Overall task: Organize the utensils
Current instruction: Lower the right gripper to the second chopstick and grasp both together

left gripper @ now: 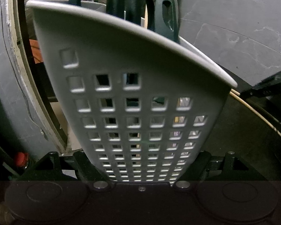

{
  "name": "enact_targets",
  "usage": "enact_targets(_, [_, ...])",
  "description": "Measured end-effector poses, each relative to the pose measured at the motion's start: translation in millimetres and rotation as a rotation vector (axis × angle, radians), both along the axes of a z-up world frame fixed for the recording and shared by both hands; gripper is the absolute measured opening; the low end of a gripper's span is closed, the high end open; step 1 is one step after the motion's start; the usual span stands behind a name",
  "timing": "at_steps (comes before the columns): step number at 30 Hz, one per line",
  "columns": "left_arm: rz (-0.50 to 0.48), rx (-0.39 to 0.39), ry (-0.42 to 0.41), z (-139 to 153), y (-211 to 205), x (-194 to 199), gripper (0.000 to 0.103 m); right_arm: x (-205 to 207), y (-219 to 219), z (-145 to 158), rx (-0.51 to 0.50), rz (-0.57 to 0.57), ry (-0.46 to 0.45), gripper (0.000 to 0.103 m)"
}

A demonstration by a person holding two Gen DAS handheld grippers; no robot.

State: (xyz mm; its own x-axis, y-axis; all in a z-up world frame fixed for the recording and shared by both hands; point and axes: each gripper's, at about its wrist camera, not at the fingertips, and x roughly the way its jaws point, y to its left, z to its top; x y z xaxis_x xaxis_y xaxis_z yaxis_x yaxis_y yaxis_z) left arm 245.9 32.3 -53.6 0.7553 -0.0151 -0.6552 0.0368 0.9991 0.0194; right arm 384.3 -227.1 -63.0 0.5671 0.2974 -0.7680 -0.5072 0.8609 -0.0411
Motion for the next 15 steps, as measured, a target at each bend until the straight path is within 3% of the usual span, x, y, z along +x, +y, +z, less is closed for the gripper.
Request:
enact_targets(11, [-0.003,0.0,-0.004,0,0,-1,0.079,-36,-4,-2,0.038,-0.05,0.006,0.008])
enact_targets(15, [-0.003,-0.002,-0.005,0,-1,-3,0.079,-32,-8,2,0.095,-0.088,0.022,0.022])
